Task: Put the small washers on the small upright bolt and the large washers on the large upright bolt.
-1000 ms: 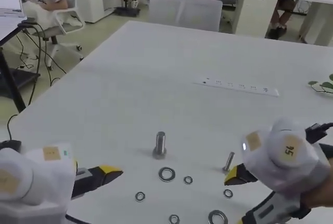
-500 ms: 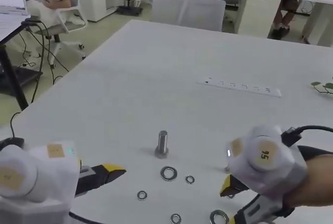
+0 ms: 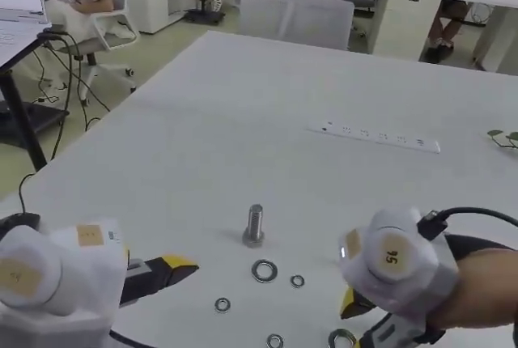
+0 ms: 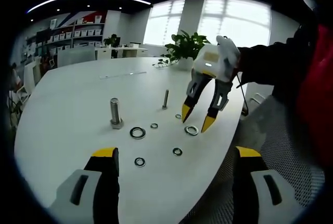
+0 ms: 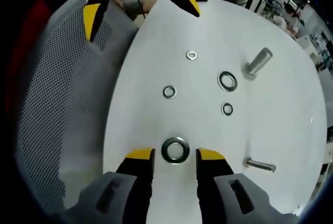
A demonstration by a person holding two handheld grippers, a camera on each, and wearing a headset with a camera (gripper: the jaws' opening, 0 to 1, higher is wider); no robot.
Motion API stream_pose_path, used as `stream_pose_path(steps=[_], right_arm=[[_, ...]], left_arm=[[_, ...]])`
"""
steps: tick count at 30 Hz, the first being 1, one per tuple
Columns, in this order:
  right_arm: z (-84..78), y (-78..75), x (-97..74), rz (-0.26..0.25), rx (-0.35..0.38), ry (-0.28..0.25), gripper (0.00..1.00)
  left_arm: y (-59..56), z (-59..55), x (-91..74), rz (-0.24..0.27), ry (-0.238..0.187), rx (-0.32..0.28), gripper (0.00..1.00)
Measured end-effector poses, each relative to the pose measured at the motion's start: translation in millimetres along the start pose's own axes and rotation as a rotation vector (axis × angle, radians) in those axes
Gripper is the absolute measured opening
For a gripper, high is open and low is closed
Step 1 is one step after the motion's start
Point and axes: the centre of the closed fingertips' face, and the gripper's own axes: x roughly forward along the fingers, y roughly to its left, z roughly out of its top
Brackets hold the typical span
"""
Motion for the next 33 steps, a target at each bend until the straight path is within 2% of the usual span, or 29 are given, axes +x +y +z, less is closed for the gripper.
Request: stream_pose_path(steps=[14,33], right_arm=[[-5.3,0.6,6.9,-0.006,-0.019,0.04,0.31],[-5.6,-0.9,9.1,-0.004,-0.032,0.05,0.27]], left_arm=[[-0.3,0.9,-0.2,0.002,-0.007,-0.002,0.9],[0.6,2.0,-0.1,0.007,-0.016,-0.009,0.9]])
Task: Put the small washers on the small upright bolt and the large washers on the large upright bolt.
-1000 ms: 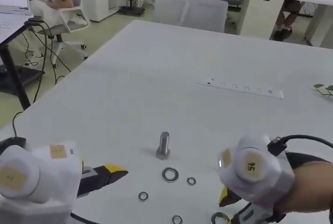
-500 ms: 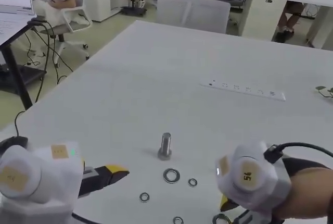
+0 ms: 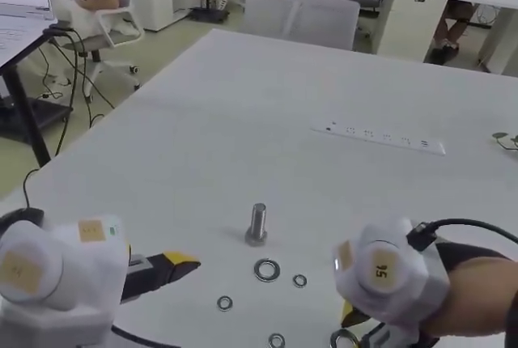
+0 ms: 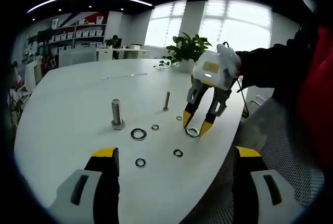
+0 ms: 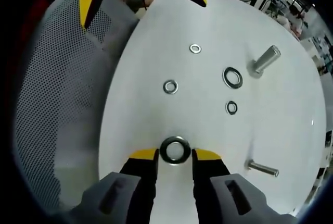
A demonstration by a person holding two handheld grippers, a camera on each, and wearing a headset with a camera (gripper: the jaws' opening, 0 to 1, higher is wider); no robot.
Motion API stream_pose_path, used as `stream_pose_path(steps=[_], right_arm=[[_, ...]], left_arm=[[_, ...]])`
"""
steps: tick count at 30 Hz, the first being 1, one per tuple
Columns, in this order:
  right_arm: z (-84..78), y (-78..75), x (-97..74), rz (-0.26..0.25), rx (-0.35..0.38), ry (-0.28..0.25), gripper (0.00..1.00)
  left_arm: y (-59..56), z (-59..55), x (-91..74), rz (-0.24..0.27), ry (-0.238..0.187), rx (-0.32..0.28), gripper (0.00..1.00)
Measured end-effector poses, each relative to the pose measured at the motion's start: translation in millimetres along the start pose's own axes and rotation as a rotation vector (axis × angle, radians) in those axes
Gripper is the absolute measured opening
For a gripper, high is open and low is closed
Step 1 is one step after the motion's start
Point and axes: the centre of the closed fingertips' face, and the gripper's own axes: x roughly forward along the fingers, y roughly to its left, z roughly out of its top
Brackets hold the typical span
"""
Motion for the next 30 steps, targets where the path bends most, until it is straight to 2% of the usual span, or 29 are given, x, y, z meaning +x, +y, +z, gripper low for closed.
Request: stream_pose_path(steps=[13,16,30], right_arm=[[-0.5,0.1,0.3,-0.003,0.007,0.02,0.26],[-1.0,-1.5,-0.3,-0.02,0.001,0.031,0.28],[-2.3,0.5,-0.3,-0.013,0.04,0.052,0.24]], left_arm=[[-0.5,1.2,-0.6,0.001,-0.007,-0.002,0.9],[-0.9,1.3,-0.5,0.0,-0.007,-0.001,0.9],[-1.2,3.1,-0.1,-0.003,-0.014,0.001,0.9]])
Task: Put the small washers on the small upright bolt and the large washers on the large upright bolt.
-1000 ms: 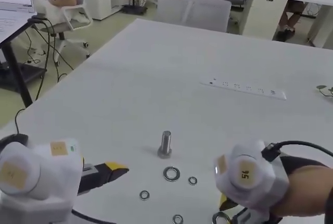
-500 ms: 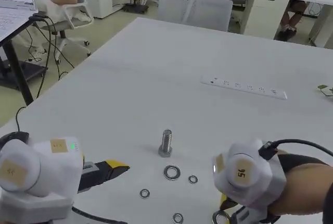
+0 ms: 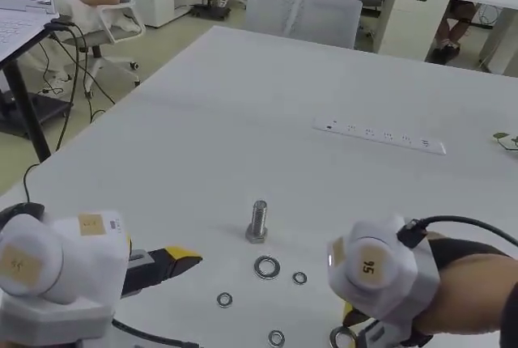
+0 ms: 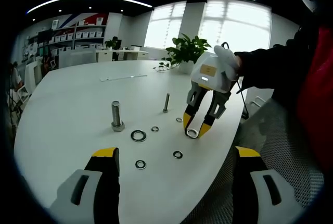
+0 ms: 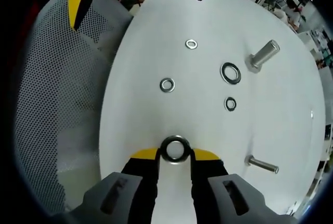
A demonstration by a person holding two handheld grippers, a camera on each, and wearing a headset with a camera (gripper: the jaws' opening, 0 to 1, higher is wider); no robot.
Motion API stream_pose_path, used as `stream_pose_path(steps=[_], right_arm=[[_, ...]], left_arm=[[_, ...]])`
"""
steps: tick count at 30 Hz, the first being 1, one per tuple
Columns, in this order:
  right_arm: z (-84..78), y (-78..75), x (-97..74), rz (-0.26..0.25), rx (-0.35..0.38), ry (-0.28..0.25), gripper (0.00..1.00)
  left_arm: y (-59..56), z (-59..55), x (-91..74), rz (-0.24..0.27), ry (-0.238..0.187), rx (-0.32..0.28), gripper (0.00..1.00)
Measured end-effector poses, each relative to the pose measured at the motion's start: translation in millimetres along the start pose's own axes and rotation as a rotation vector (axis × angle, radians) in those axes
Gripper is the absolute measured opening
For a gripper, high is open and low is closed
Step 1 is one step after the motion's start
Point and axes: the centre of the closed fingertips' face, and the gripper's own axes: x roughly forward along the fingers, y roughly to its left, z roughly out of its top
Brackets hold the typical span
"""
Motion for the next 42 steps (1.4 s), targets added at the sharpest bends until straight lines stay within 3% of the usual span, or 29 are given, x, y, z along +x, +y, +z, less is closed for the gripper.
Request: stream_pose_path(steps=[15,29,42], right_arm=[[3.6,-3.3,-2.9,0.007,0.007,-0.009,0.23],[15.4,-9.4,-23.5,-0.006,-0.008,-0.021,0.23],[23.6,-16.8,-38.7,-0.039,-0.016,-0.029,0.23]], left_arm=[[1.6,1.0,-0.3,0.003,-0.002,0.003,0.9],[3.7,4.7,-0.7,0.014,-0.018,0.008,0.9],[12.8,10.7,-4.4,0.058,-0.055,0.022,0.9]])
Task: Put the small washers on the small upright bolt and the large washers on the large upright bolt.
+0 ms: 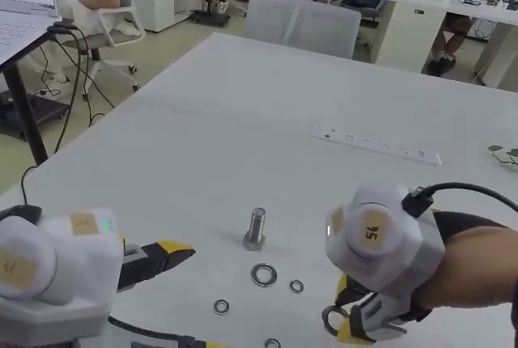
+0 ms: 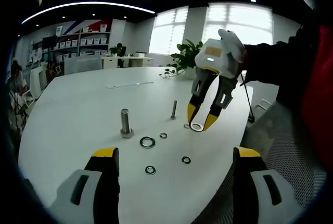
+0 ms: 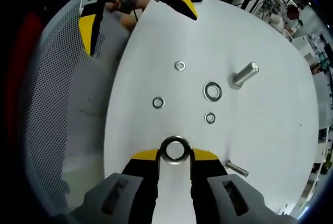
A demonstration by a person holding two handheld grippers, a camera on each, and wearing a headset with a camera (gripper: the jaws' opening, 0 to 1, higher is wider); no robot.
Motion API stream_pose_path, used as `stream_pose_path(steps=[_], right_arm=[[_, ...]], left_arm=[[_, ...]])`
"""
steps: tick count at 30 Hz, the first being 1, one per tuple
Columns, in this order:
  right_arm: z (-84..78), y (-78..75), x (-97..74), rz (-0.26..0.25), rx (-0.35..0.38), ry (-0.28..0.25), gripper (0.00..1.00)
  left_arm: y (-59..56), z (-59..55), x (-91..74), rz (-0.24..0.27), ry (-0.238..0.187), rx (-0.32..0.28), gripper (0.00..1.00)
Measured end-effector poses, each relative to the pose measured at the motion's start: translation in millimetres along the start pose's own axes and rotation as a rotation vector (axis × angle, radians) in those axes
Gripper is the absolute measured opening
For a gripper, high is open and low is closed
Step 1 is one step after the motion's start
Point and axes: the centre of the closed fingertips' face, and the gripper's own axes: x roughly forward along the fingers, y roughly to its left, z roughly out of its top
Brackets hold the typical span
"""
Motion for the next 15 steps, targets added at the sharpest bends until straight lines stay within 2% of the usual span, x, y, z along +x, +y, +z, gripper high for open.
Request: stream_pose_path(steps=[15], right_arm=[[19.2,-16.2,-23.4,-0.055,-0.05,-0.005,0.23]], left_arm=[[12.8,6.9,-6.9,0.073,-0.048,0.014,0.9]])
